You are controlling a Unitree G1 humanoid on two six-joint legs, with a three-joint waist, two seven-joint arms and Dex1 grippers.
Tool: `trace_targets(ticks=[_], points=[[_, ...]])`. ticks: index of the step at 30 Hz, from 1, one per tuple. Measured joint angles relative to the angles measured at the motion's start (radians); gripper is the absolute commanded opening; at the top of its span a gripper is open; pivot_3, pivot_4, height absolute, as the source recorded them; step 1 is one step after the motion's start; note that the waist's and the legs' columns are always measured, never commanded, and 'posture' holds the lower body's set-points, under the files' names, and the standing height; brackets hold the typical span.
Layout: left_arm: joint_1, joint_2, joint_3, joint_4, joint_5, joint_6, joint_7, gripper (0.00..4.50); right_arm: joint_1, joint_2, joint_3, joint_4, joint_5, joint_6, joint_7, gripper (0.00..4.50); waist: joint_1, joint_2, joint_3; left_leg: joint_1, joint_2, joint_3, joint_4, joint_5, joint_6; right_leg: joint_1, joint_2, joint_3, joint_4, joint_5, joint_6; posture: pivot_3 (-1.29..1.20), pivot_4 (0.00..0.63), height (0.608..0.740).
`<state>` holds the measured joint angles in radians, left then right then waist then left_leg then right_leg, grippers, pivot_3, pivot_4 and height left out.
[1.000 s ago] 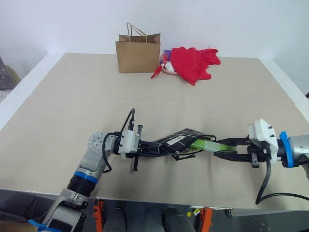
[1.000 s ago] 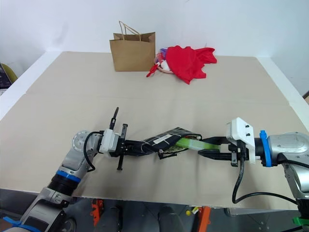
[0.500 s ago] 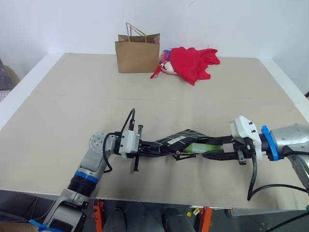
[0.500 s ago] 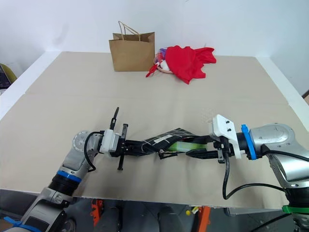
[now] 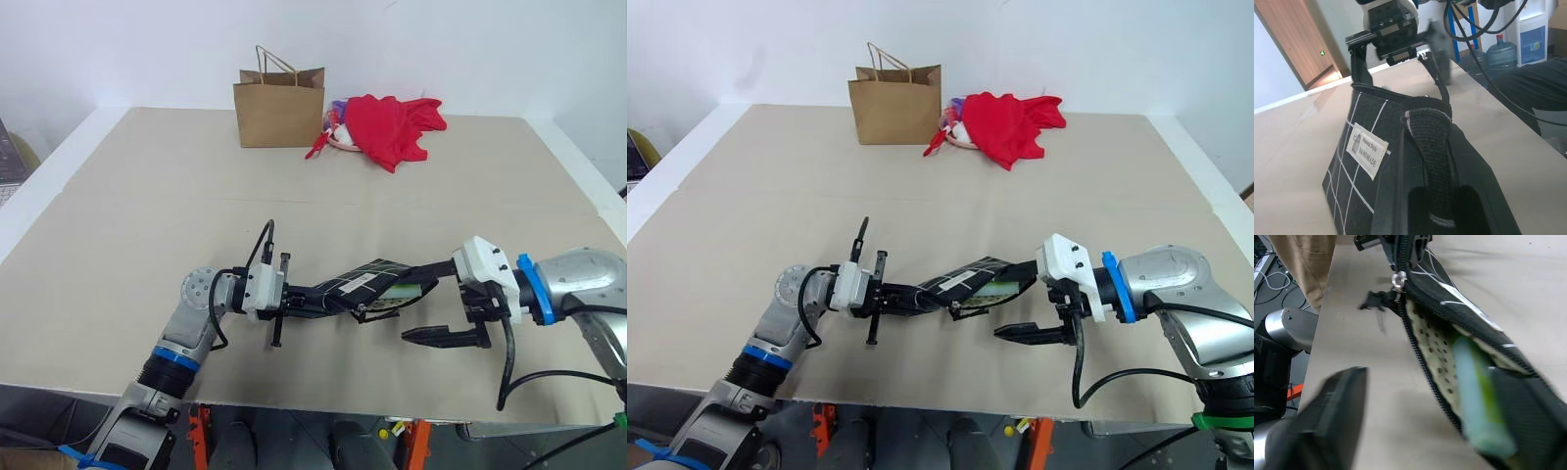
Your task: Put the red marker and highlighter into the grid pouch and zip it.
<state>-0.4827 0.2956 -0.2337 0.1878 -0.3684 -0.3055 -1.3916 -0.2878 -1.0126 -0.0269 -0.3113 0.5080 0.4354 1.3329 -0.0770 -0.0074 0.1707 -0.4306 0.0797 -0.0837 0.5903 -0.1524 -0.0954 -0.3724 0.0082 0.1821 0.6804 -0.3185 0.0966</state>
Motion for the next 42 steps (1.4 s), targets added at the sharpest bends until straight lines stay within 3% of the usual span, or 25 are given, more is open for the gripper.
trace_targets(ticks=[10, 19, 21, 23, 29, 42], points=[[0.0, 0.012, 0.0, -0.001, -0.001, 0.008, 0.003, 0.0, 0.174, 0.111, -0.156, -0.082, 0.06, -0.189, -0.008, 4.43, 0.0, 0.0, 0.0, 0.0, 0.0, 0.0, 0.0, 0.0, 0.0, 0.0, 0.0, 0.0, 0.0, 0.0, 0.0, 0.0, 0.15, 0.74], [0.0, 0.024, 0.003, -0.001, -0.004, 0.021, 0.009, 0.0, 0.16, 0.207, -0.085, -0.147, 0.0, -0.324, -0.071, 4.43, -0.001, -0.001, 0.0, 0.0, 0.0, 0.0, 0.001, 0.0, 0.0, 0.001, 0.0, 0.0, 0.0, 0.001, 0.0, 0.0, 0.15, 0.74], [-0.001, 0.023, 0.003, -0.001, -0.004, 0.021, 0.009, 0.0, 0.131, 0.23, -0.05, -0.14, -0.023, -0.352, -0.074, 3.7, -0.001, -0.001, 0.0, 0.0, 0.0, 0.0, 0.001, 0.0, 0.0, 0.0, 0.0, 0.0, 0.0, 0.001, 0.0, 0.0, 0.15, 0.74], [-0.001, 0.023, 0.003, -0.001, -0.004, 0.021, 0.009, 0.0, 0.118, 0.239, -0.021, -0.125, -0.044, -0.374, -0.076, 2.59, 0.0, -0.001, 0.0, 0.0, 0.0, 0.0, 0.001, 0.0, 0.0, 0.0, 0.0, 0.0, 0.0, 0.001, 0.0, 0.0, 0.15, 0.74], [-0.001, 0.023, 0.003, -0.002, -0.004, 0.021, 0.012, 0.0, 0.111, 0.262, 0.031, -0.05, -0.102, -0.455, -0.073, 0.05, 0.001, -0.001, 0.001, 0.0, 0.0, 0.0, 0.0, 0.0, 0.0, 0.0, 0.0, 0.0, 0.0, 0.001, 0.0, 0.0, 0.15, 0.74], [-0.003, 0.025, 0.004, -0.002, -0.001, 0.014, 0.011, 0.0, 0.114, 0.237, 0.008, -0.02, -0.093, -0.468, -0.079, 0.05, 0.001, -0.001, 0.001, 0.0, 0.0, 0.0, 0.0, 0.0, 0.0, 0.001, 0.0, 0.0, 0.0, 0.001, 0.0, 0.0, 0.15, 0.74]])
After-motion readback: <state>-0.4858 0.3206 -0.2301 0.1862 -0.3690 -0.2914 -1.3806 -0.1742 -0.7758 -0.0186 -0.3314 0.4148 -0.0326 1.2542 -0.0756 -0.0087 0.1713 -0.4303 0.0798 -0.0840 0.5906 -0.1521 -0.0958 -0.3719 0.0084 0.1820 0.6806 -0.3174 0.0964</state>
